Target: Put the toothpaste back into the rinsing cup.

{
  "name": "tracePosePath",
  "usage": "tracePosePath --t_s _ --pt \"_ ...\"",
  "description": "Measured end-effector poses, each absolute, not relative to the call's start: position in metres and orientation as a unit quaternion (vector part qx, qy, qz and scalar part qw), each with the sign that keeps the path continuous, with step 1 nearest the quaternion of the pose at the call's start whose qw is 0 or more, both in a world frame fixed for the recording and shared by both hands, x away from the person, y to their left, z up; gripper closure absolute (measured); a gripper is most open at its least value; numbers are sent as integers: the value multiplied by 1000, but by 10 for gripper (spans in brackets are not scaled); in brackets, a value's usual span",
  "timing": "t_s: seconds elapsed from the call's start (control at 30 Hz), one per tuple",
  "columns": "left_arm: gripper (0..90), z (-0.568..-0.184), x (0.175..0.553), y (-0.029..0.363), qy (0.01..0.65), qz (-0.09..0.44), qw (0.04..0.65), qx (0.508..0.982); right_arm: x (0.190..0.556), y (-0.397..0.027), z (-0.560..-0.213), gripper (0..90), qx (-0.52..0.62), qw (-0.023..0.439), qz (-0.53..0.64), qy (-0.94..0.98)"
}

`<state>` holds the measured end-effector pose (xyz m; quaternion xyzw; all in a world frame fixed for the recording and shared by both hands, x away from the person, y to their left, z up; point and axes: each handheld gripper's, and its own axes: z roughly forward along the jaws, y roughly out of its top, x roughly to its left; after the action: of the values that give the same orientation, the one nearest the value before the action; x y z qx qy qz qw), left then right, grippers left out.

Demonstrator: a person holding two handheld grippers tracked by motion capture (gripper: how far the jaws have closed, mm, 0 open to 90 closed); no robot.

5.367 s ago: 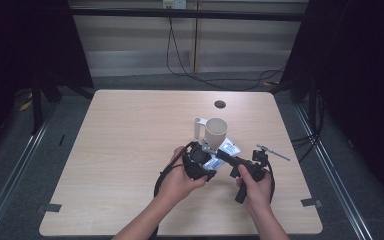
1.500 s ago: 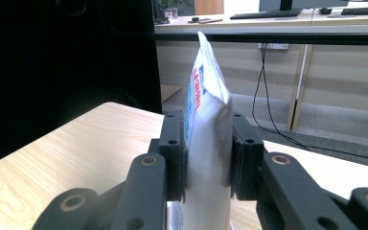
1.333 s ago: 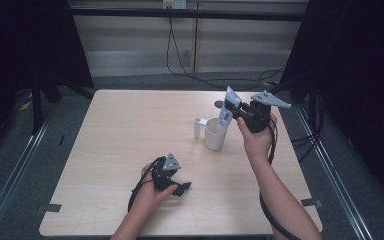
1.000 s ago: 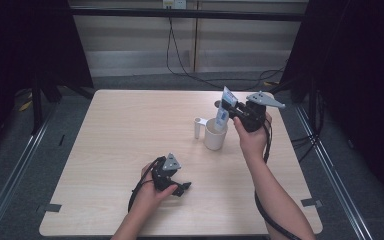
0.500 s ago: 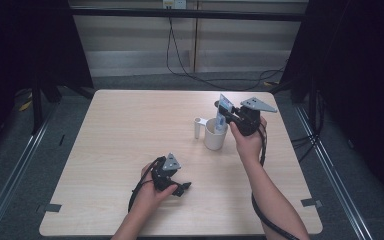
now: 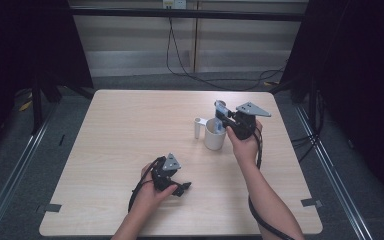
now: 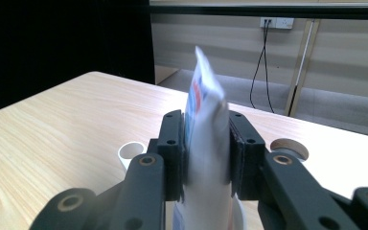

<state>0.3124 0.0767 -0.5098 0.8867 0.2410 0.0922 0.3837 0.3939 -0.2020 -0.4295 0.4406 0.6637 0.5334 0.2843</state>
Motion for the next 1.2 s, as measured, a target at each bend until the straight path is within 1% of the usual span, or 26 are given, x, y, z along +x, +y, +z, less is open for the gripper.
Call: tracePosePath --t_s 0.07,0.13,0.23,0.4,0.6,0.7,0.8,0.83,0.87,1.07,1.17,1.2 --pt "151 -510 312 77 242 93 383 887 393 -203 -430 794 441 284 543 655" --pt "153 -510 312 77 242 94 383 887 392 -203 -427 813 444 283 556 644" --pt "153 -510 312 77 242 94 383 887 391 -198 -417 791 439 298 547 648" --pt "153 -510 312 77 242 94 383 887 390 -199 -414 794 441 293 546 649" --pt "153 -510 312 77 242 94 383 887 388 -205 -419 736 442 283 553 648" --pt "153 -510 312 77 242 94 383 887 387 -205 -419 725 440 280 552 650" --pt "153 -510 312 77 242 94 383 887 386 -204 -420 680 437 282 547 656" --pt "153 -510 312 77 242 94 383 887 385 -203 -421 626 439 281 544 658" --pt "153 -510 312 77 242 94 383 887 385 -203 -421 626 439 281 544 658" --pt "153 -510 312 77 242 94 383 887 381 -206 -423 457 441 280 541 659" --pt "153 -510 312 77 242 94 383 887 379 -207 -424 413 440 274 540 663" --pt "153 -510 312 77 242 93 383 887 378 -207 -424 384 441 275 536 665"
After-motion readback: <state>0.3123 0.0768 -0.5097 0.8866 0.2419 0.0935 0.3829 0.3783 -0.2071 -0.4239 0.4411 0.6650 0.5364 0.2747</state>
